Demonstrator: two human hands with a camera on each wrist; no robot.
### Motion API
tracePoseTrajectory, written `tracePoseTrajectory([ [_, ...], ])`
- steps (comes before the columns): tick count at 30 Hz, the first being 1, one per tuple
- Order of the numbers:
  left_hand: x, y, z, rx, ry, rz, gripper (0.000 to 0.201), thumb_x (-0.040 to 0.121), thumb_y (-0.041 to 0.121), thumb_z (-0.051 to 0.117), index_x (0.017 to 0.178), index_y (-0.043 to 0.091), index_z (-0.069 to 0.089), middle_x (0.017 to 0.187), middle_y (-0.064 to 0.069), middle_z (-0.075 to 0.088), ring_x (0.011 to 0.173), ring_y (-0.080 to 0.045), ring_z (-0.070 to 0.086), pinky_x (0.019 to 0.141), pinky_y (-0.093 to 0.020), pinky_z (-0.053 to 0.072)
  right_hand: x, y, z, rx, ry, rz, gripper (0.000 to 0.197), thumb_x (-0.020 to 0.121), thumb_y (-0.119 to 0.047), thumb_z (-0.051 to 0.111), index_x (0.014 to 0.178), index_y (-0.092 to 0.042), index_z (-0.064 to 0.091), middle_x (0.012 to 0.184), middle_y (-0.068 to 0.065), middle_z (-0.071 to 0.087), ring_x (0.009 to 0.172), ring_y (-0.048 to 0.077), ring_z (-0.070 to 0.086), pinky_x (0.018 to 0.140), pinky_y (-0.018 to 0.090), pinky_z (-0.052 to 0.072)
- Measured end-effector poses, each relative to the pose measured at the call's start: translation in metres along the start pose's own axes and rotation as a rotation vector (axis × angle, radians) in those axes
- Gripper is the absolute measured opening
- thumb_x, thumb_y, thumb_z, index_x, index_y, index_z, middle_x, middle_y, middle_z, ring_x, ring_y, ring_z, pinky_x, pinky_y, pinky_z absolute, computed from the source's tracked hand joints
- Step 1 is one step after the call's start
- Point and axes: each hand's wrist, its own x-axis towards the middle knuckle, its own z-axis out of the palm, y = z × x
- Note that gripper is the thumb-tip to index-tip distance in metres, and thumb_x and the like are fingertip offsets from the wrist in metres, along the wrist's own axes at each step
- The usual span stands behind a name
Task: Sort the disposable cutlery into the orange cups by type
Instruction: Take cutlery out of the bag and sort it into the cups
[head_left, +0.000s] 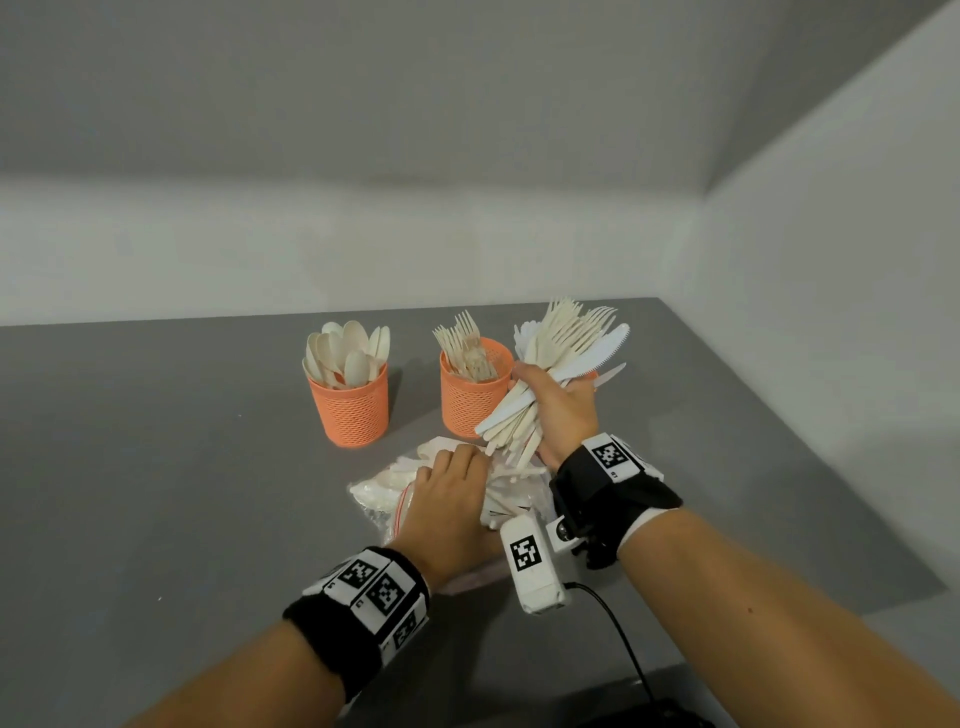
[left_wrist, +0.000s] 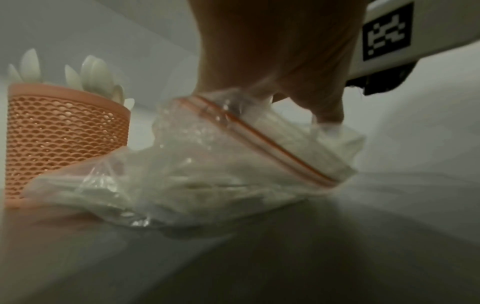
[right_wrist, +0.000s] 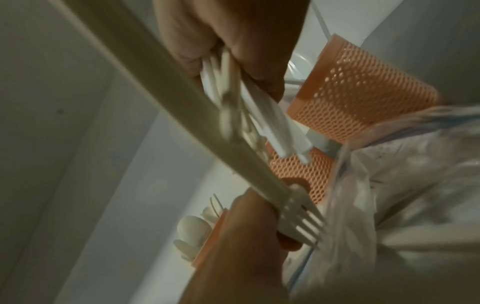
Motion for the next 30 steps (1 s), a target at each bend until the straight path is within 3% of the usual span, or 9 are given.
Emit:
tracePoseTrajectory([
  [5, 0.003, -0.004, 0.007, -0.136, 0.096, 0.009, 0.054, 0.080, 0.057, 0.034, 0.104, 0.017, 0.062, 0.104, -0.005, 0.053, 0.091, -0.023, 0.046, 0.072, -0.030, 0.035, 0.000, 0.000, 0.003, -0.036, -0.023, 0.004, 0.025, 0.075, -0.015, 0.074, 0.100, -0.015, 0.068, 0.096, 0.009, 0.073, 0.094, 0.028, 0.069, 0.088, 0.048, 0.054],
  [9, 0.003, -0.003, -0.001, -0.449, 0.079, 0.090, 0.025, 0.089, 0.030, 0.057, 0.092, 0.008, 0.067, 0.098, -0.009, 0.055, 0.079, -0.024, 0.058, 0.072, -0.037, 0.048, -0.004, -0.023, 0.002, -0.119, -0.056, -0.097, 0.016, 0.076, -0.009, 0.071, 0.091, -0.005, 0.066, 0.079, 0.007, 0.070, 0.074, 0.019, 0.070, 0.070, 0.033, 0.057],
  [11, 0.001, -0.006, -0.010, -0.583, 0.099, 0.106, 0.015, 0.089, 0.022, 0.060, 0.091, 0.008, 0.066, 0.095, 0.003, 0.057, 0.081, -0.012, 0.059, 0.076, -0.025, 0.047, -0.004, -0.041, -0.002, -0.152, -0.064, -0.161, 0.008, 0.078, -0.003, 0.068, 0.085, -0.002, 0.064, 0.066, 0.007, 0.065, 0.058, 0.016, 0.066, 0.059, 0.027, 0.054],
  [13, -0.003, -0.010, -0.027, -0.729, 0.126, 0.084, 0.006, 0.088, 0.019, 0.061, 0.092, 0.020, 0.065, 0.091, 0.015, 0.055, 0.083, 0.000, 0.057, 0.074, -0.013, 0.040, -0.004, -0.056, -0.010, -0.164, -0.084, -0.209, 0.007, 0.078, 0.000, 0.066, 0.076, -0.006, 0.063, 0.056, 0.004, 0.062, 0.051, 0.015, 0.063, 0.056, 0.026, 0.053],
  [16, -0.005, -0.019, -0.051, -0.780, 0.320, 0.069, 0.024, 0.085, 0.022, 0.063, 0.082, 0.046, 0.063, 0.086, 0.014, 0.050, 0.083, -0.007, 0.058, 0.072, -0.014, 0.042, -0.010, -0.066, -0.019, -0.187, -0.185, -0.204, 0.012, 0.079, 0.003, 0.064, 0.078, -0.009, 0.062, 0.053, -0.002, 0.062, 0.050, 0.013, 0.062, 0.055, 0.025, 0.052],
  [20, -0.007, -0.023, -0.070, -0.787, 0.584, 0.043, 0.017, 0.085, 0.033, 0.060, 0.097, 0.030, 0.070, 0.083, 0.015, 0.044, 0.074, -0.011, 0.054, 0.071, -0.022, 0.047, -0.021, -0.047, -0.017, -0.180, -0.351, -0.080, 0.013, 0.080, 0.004, 0.064, 0.083, -0.008, 0.061, 0.051, -0.004, 0.063, 0.044, 0.012, 0.059, 0.048, 0.023, 0.049],
  [24, -0.009, -0.009, -0.071, -0.734, 0.688, 0.116, 0.023, 0.086, 0.023, 0.061, 0.105, 0.035, 0.066, 0.082, 0.003, 0.042, 0.075, -0.001, 0.045, 0.070, -0.011, 0.039, -0.029, -0.028, -0.004, -0.099, -0.444, 0.000, 0.005, 0.080, -0.012, 0.069, 0.085, -0.011, 0.068, 0.062, -0.001, 0.065, 0.056, 0.013, 0.063, 0.057, 0.026, 0.053],
  [27, -0.005, -0.004, -0.059, -0.621, 0.623, 0.157, 0.024, 0.087, 0.011, 0.057, 0.107, 0.021, 0.066, 0.088, 0.010, 0.044, 0.087, 0.011, 0.045, 0.076, -0.010, 0.036, -0.029, -0.025, 0.006, -0.072, -0.444, 0.075, 0.038, 0.073, -0.025, 0.074, 0.104, -0.005, 0.066, 0.095, 0.016, 0.072, 0.087, 0.027, 0.070, 0.078, 0.038, 0.057],
  [30, 0.001, -0.007, -0.053, -0.503, 0.580, 0.237, 0.030, 0.086, 0.006, 0.051, 0.114, 0.010, 0.062, 0.096, 0.006, 0.046, 0.093, 0.014, 0.040, 0.082, -0.003, 0.033, -0.023, -0.021, 0.010, -0.071, -0.410, 0.126, 0.052, 0.074, -0.016, 0.076, 0.121, -0.002, 0.057, 0.119, 0.028, 0.062, 0.104, 0.037, 0.065, 0.091, 0.049, 0.053],
])
